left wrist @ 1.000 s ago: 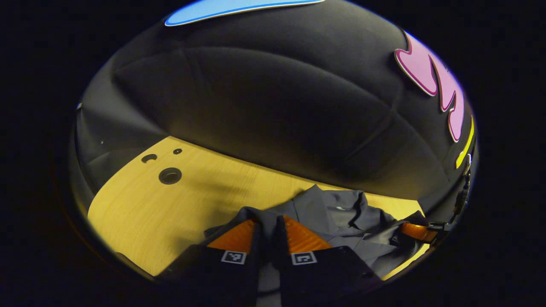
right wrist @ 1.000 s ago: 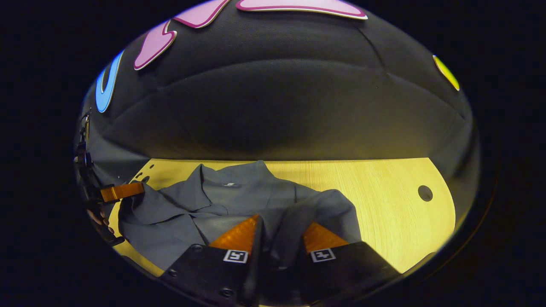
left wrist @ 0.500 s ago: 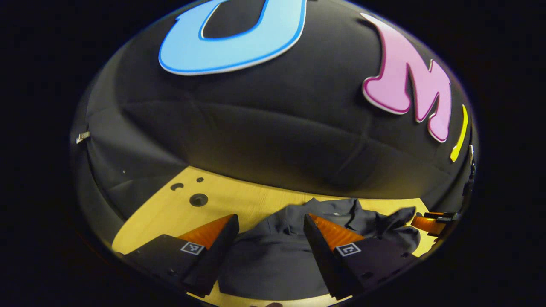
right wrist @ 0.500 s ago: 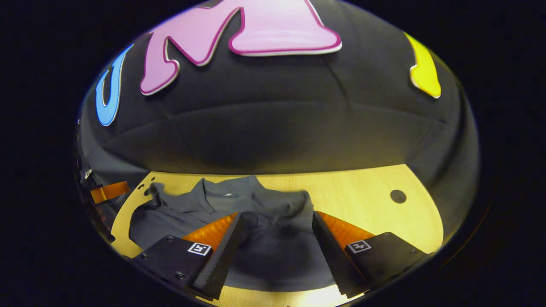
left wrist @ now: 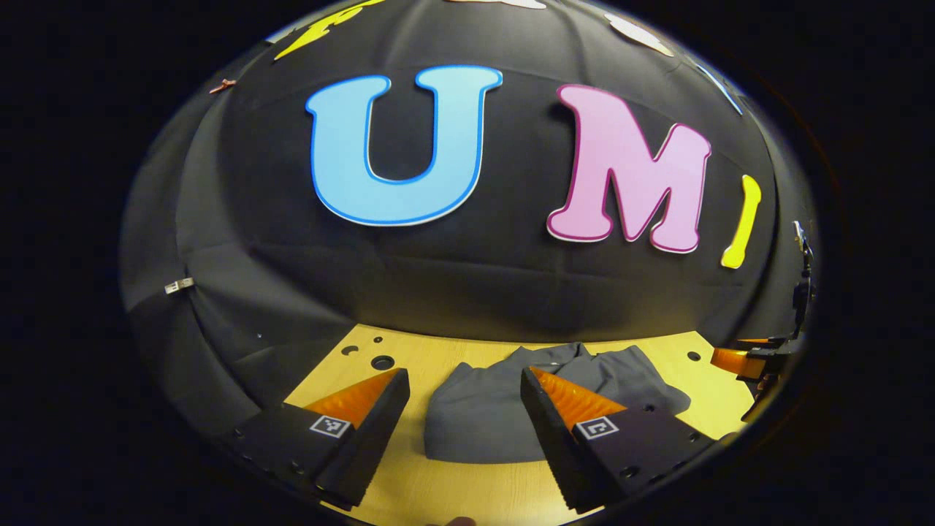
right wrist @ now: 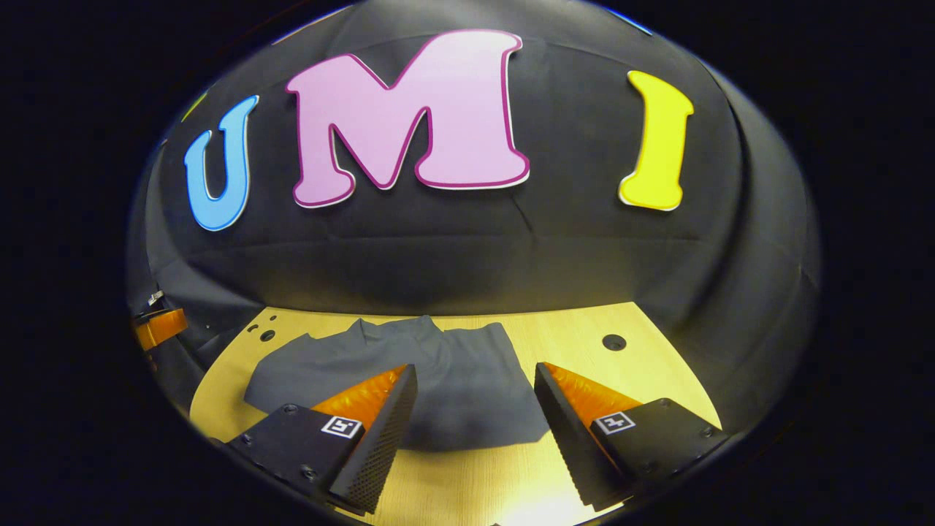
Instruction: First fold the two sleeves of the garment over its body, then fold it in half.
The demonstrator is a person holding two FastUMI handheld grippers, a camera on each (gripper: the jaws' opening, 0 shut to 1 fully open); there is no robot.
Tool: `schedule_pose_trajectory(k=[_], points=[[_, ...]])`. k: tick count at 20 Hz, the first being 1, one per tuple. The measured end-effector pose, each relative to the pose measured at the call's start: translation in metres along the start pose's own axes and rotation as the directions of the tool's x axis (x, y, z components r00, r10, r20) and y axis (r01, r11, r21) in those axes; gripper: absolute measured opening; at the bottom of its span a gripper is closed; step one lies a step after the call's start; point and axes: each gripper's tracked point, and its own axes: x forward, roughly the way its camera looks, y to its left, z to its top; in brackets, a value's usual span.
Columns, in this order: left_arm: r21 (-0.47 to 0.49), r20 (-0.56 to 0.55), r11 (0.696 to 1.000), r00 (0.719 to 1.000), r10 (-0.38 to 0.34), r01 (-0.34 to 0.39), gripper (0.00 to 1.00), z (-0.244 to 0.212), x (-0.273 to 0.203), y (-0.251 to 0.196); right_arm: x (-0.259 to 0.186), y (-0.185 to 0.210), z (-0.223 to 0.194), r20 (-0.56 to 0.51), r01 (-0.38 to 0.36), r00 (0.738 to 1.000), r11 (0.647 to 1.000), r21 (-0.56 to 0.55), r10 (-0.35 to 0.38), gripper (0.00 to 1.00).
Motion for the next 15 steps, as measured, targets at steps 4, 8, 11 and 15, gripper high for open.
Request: schedule_pose_trajectory(k=[4,8,11,15], points=[[-0.031,0.049,0.999,0.998,-0.025,0.027,0.96,0.003,-0.055,-0.001,-0.051,0.014,-0.005,0.031,-0.008,0.999,1.0,-0.006,0.008,0.99],[-0.052,0.059,0.997,0.997,-0.045,0.048,0.96,-0.017,-0.096,-0.005,-0.099,0.036,-0.034,-0.01,-0.047,0.999,0.999,-0.01,0.047,0.99],[-0.027,0.09,0.999,0.995,-0.043,0.046,0.96,-0.03,-0.125,-0.007,-0.126,0.053,-0.067,-0.048,-0.088,0.995,0.996,-0.023,0.087,0.99],[-0.022,0.084,0.999,0.996,-0.04,0.042,0.96,-0.059,-0.159,-0.008,-0.15,0.066,-0.099,-0.106,-0.118,0.988,0.992,-0.038,0.114,0.99]])
